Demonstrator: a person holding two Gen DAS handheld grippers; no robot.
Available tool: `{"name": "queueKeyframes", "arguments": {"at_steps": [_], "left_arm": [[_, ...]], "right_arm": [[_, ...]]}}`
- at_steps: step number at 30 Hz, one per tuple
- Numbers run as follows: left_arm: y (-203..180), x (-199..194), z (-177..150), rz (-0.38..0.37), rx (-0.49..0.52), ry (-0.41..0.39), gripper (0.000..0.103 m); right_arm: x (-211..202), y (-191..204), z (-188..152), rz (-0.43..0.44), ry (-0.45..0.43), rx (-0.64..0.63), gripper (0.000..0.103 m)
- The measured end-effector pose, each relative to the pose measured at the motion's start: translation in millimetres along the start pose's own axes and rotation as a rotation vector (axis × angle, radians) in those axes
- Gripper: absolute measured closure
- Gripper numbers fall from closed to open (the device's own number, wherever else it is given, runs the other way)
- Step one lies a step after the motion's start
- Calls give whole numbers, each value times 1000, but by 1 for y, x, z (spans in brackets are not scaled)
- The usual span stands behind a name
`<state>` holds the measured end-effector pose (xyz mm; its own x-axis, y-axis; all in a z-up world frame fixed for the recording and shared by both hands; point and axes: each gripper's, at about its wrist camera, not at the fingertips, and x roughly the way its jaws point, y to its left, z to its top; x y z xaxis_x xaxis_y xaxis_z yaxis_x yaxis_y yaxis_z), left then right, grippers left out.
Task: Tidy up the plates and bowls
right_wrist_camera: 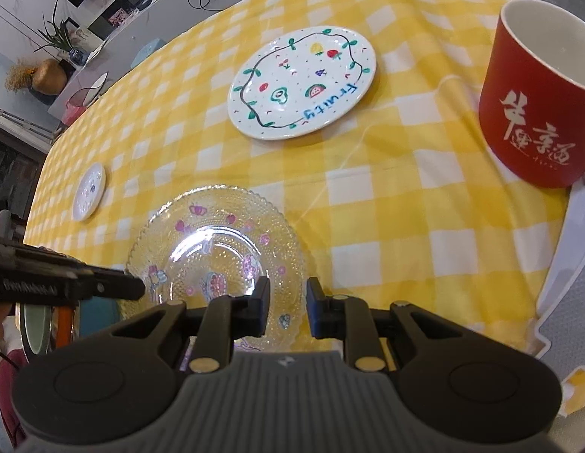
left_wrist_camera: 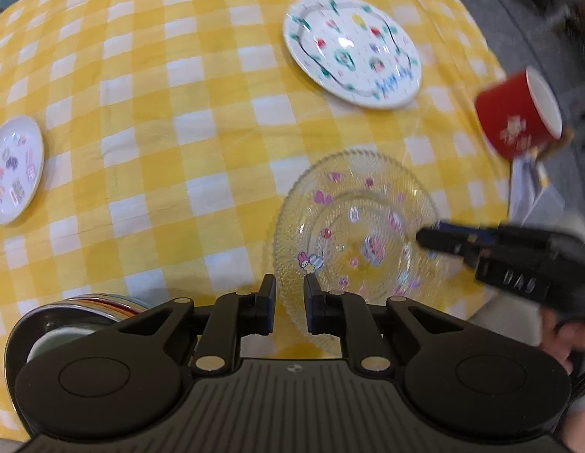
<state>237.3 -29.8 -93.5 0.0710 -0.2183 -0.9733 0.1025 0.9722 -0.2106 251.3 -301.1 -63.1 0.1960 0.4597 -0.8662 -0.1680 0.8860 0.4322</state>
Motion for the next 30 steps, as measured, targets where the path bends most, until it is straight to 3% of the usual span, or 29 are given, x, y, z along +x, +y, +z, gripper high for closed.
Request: {"name": "queueKeyframes", "arguments": {"at_steps": [12,16,22,30], "left_arm": [[-15,24,1,78,9,78,86],[-21,33,-3,99,26,94,80],[-31,35,-4,142,68,90,79],[-52,36,-9,273,183,23,77]], "right_arm": [[5,-4,0,-11,37,-32,81],[4,-4,0,-9,35,-42,79],[4,9,-3,-33,60,-129,76],[8,22,-8,-55,93,-213,76]]}}
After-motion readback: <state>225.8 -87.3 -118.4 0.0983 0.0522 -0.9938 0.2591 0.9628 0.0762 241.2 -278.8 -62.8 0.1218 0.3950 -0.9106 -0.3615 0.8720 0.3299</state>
